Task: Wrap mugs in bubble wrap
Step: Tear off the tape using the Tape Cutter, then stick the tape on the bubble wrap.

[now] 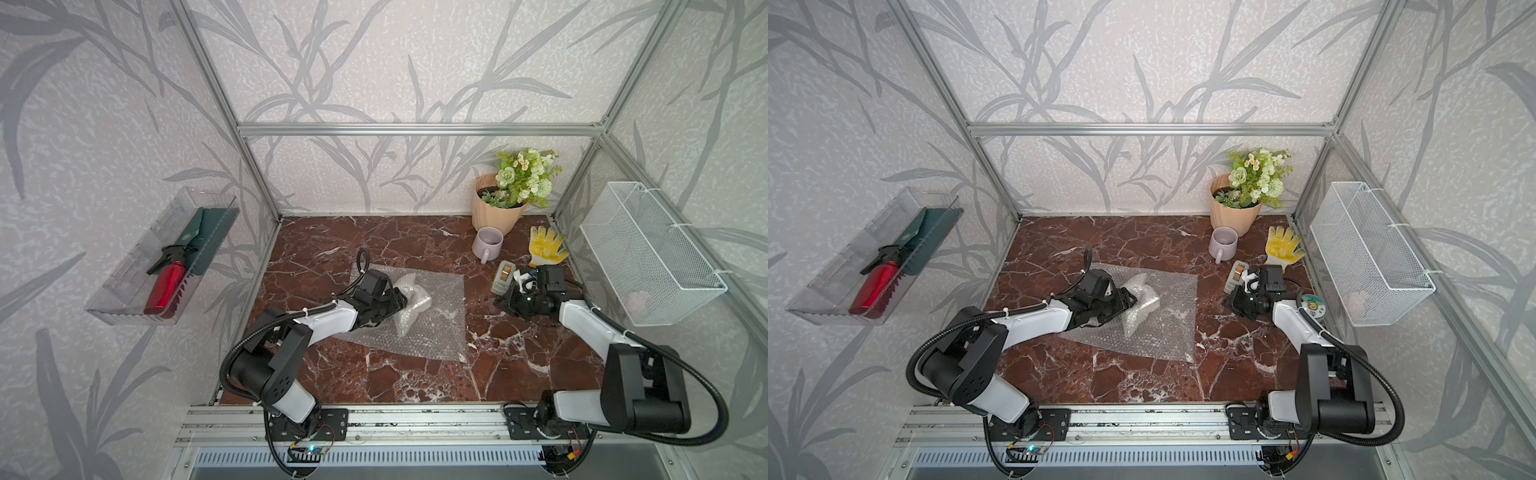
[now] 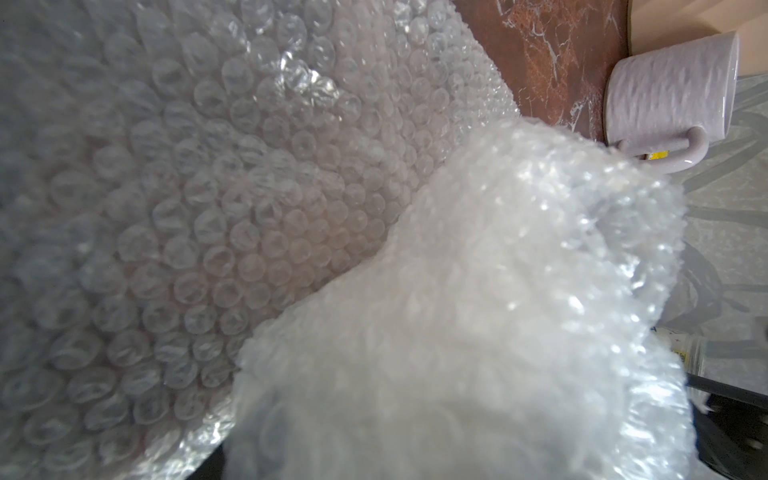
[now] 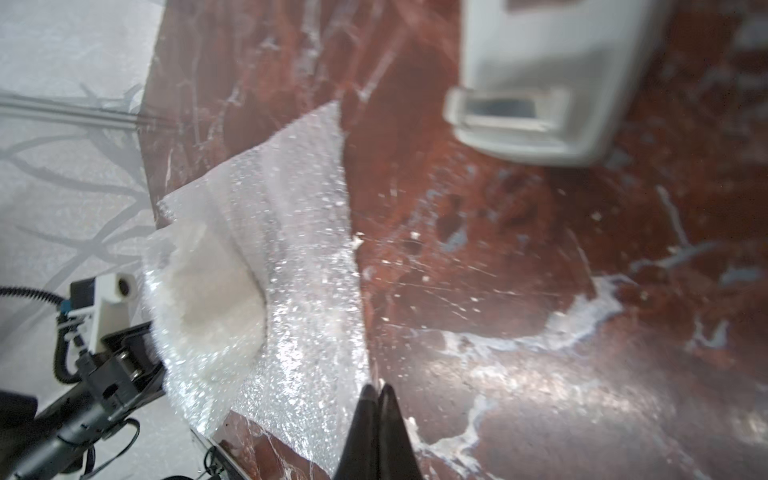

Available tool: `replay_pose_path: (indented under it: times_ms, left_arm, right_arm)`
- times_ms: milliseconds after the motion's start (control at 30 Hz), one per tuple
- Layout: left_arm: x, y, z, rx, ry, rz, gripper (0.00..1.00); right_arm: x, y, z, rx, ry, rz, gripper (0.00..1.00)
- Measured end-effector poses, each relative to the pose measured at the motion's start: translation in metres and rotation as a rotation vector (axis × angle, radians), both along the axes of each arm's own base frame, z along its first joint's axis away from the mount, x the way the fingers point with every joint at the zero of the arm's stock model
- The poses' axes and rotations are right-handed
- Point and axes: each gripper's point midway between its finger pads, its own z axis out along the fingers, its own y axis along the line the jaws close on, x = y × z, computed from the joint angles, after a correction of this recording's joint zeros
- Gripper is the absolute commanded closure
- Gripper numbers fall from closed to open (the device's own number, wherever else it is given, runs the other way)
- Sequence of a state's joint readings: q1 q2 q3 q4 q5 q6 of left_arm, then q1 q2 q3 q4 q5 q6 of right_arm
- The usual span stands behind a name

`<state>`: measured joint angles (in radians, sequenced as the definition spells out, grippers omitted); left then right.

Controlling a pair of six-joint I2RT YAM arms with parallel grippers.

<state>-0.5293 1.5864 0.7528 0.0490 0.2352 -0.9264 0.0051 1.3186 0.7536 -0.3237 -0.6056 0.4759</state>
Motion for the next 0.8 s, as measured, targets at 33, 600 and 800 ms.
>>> replay_pose_path:
  times_ms: [33,600,800]
  left_arm:
    - [0.000,0.000,0.000,0.003,-0.002,-0.004,0.30]
    - [0.000,-0.003,0.001,0.012,-0.029,-0.056,0.30]
    - [0.000,-0.005,0.001,0.013,-0.039,-0.076,0.30]
  right_arm:
    - [0.003,0.009,0.015,-0.009,-0.052,0.037,1.00]
    - [-0.020,0.160,0.070,0.068,-0.225,0.472,1.00]
    - [-0.009,0.210,0.058,0.103,-0.216,0.547,1.00]
